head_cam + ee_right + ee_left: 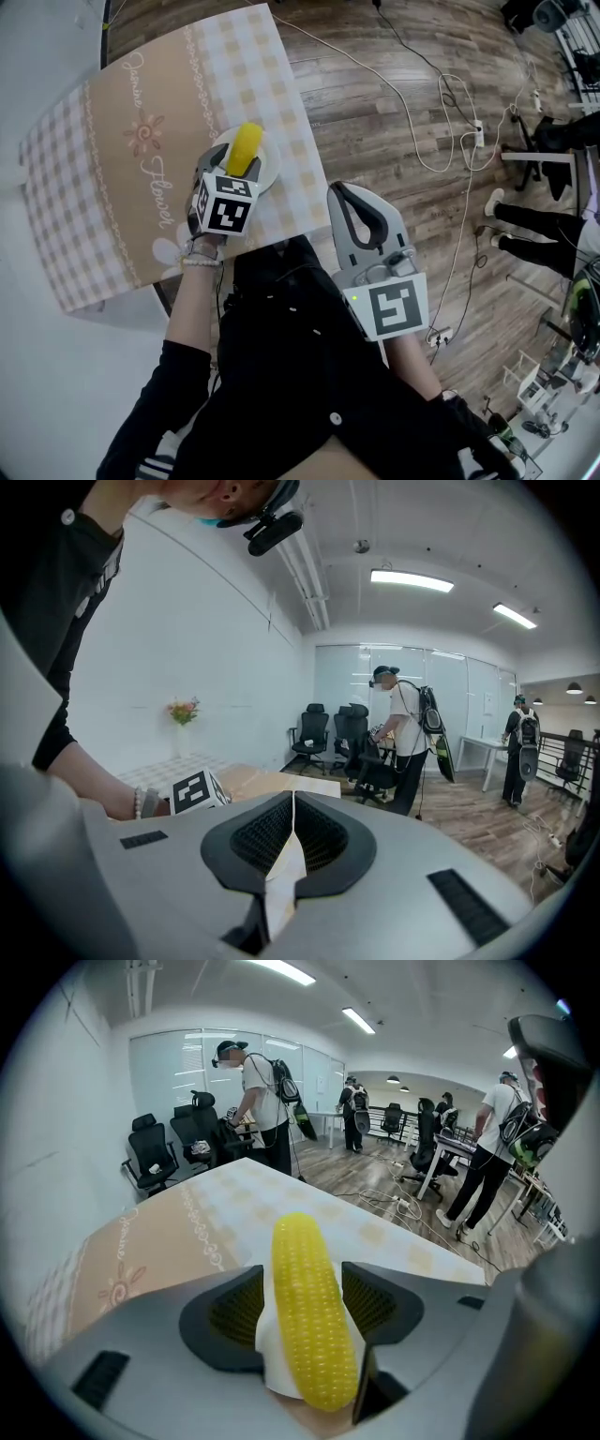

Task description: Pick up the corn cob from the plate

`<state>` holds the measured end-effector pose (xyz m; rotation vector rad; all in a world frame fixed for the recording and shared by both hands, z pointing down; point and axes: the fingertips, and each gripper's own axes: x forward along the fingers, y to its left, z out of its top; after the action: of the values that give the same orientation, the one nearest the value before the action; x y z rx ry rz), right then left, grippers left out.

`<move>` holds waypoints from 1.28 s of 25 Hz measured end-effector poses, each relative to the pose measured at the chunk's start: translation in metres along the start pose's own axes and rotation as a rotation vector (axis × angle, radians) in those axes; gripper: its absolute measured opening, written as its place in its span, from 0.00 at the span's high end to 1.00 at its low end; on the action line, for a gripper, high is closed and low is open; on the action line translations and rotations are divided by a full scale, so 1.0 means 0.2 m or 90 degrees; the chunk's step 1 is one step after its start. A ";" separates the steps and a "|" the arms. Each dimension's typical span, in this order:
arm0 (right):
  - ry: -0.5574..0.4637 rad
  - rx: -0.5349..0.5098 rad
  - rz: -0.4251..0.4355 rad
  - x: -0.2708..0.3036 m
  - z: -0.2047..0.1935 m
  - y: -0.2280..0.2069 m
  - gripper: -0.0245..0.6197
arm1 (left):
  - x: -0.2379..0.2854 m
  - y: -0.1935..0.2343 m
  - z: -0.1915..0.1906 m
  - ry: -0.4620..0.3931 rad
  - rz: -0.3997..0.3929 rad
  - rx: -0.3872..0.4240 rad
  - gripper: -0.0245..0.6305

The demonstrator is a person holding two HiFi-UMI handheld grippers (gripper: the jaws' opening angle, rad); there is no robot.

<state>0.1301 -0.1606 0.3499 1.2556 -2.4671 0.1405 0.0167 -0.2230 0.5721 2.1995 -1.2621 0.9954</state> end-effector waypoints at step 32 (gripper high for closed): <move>0.013 -0.023 0.045 0.04 -0.03 0.07 0.90 | 0.00 -0.01 -0.03 -0.034 0.004 -0.052 0.57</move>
<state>0.1157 -0.1575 0.3591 1.1470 -2.4861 0.1268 0.0169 -0.2181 0.5767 2.1747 -1.3099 0.8766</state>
